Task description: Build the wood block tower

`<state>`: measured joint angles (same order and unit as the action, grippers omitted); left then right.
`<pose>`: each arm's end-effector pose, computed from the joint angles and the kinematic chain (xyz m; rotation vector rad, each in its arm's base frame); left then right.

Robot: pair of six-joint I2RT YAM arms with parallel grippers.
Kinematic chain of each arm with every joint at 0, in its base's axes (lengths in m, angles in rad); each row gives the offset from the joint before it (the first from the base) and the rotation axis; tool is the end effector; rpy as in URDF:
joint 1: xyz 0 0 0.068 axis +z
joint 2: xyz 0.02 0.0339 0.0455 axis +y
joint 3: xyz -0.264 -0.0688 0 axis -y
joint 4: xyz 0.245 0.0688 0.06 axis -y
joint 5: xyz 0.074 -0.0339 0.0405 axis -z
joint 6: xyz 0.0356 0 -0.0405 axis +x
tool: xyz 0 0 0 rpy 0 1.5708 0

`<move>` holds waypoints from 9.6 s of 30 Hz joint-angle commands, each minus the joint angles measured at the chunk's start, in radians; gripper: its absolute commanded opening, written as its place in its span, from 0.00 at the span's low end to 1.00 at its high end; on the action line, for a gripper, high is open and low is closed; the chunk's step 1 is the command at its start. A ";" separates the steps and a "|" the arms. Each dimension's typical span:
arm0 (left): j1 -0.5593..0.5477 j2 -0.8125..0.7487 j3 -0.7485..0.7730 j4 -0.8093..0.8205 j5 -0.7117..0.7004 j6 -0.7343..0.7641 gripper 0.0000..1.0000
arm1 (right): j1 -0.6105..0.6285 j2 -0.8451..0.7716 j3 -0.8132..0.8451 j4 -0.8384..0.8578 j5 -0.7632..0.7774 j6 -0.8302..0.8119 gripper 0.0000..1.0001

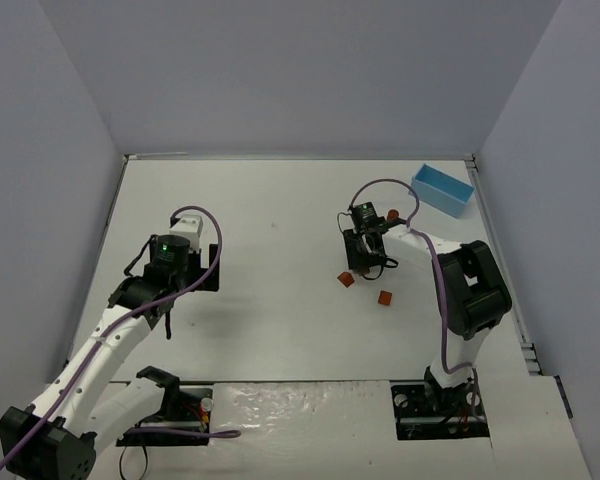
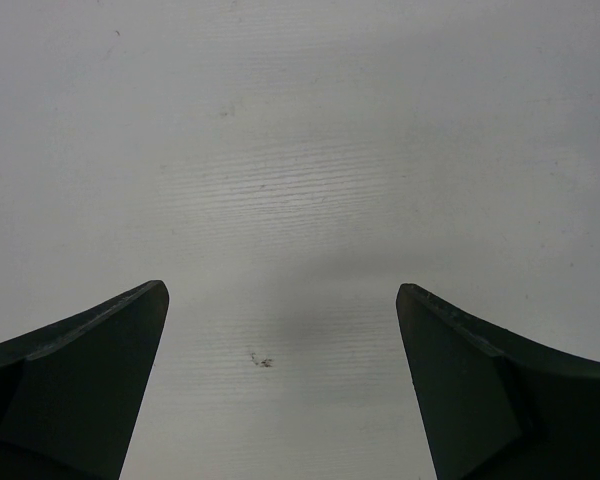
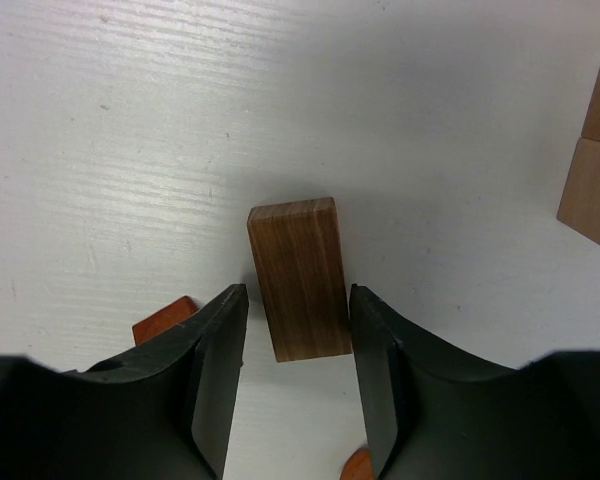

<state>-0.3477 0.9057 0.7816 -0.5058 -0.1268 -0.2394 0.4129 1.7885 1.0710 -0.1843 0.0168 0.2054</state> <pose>0.1858 -0.0625 0.2860 0.0482 2.2008 -0.1900 0.3383 0.1475 0.1694 -0.2505 2.4759 0.2432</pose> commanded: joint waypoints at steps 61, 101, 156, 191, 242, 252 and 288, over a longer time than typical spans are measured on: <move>0.001 0.051 0.074 0.027 0.010 0.014 0.97 | -0.299 0.179 0.707 -0.351 -0.129 -0.413 0.00; 0.007 0.061 0.075 0.029 0.027 0.012 0.97 | -0.303 0.160 0.650 -0.331 -0.118 -0.358 0.00; 0.007 0.061 0.076 0.021 0.024 0.012 0.97 | -0.302 0.063 0.660 -0.331 -0.086 -0.295 0.60; -0.011 0.056 0.076 0.020 0.062 -0.015 0.97 | 0.157 -0.464 -0.370 -0.050 0.284 0.553 0.46; -0.011 0.025 0.074 0.016 0.061 -0.014 0.97 | 0.113 -0.323 -0.281 -0.007 0.342 0.458 0.04; -0.013 0.023 0.082 0.043 0.265 -0.050 0.96 | 0.199 -0.454 -0.265 0.260 -0.084 0.147 0.00; -0.163 0.330 0.421 0.154 0.686 -0.635 0.65 | 0.389 -0.460 0.019 0.331 -0.402 -0.299 0.03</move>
<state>-0.5036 1.2425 1.1383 -0.4269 0.5496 -0.8402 0.7937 1.3248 1.0363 0.0788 -0.3748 -0.0757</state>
